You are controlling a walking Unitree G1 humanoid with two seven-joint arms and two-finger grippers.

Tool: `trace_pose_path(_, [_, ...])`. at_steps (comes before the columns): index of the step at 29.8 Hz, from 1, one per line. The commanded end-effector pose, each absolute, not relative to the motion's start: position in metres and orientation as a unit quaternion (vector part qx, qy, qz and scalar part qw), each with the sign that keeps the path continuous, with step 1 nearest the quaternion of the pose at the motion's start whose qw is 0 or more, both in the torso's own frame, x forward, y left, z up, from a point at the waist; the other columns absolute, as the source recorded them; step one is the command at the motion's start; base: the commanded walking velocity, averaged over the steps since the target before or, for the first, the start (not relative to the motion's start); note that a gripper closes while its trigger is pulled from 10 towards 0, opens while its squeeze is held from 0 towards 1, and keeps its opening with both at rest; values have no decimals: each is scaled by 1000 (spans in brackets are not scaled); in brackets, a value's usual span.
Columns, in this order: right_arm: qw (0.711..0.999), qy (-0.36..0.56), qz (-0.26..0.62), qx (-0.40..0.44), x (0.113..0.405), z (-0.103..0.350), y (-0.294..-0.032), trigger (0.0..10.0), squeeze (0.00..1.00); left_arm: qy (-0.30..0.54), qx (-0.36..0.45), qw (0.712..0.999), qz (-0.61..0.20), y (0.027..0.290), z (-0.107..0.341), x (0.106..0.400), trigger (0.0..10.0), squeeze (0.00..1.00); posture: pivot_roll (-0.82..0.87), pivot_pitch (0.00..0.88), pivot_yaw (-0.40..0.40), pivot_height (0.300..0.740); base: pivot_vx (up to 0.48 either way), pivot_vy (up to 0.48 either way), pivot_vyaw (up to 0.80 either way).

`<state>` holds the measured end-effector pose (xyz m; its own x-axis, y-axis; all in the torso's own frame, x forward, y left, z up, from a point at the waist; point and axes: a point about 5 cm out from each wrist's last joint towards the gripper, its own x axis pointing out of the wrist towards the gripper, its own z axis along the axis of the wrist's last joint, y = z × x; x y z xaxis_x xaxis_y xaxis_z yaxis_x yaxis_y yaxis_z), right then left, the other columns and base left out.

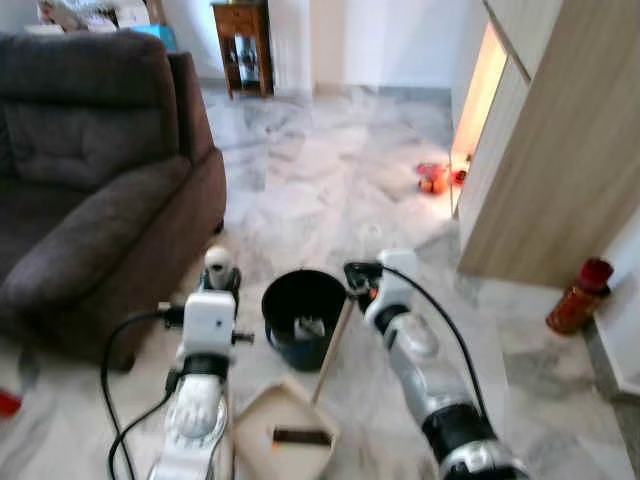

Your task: Sweep floor

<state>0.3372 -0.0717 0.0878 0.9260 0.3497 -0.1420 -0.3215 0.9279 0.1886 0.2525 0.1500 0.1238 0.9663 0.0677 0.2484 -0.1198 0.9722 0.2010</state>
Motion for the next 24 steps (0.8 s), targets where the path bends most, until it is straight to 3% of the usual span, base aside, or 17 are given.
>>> trace_pose_path(1, [979, 72, 167, 97, 341, 96, -74, 10000, 0, -144, 108, 983, 44, 146, 133, 253, 10000, 0, -156, 0, 69, 740, 292, 0, -800])
trace_pose_path(5, [979, 71, 168, 94, 341, 96, -74, 10000, 0, -145, 107, 983, 43, 146, 133, 253, 10000, 0, -156, 0, 70, 740, 293, 0, -800])
trace_pose_path(17, [990, 80, 104, 56, 346, 93, -91, 10000, 0, -148, 107, 982, 39, 144, 133, 253, 10000, 0, -157, 0, 70, 740, 0, 0, 0])
trace_pose_path(24, [993, 116, 13, 2, 350, 85, -113, 10000, 0, -148, 109, 982, 47, 147, 133, 252, 10000, 0, -156, 0, 70, 740, 0, 0, 0])
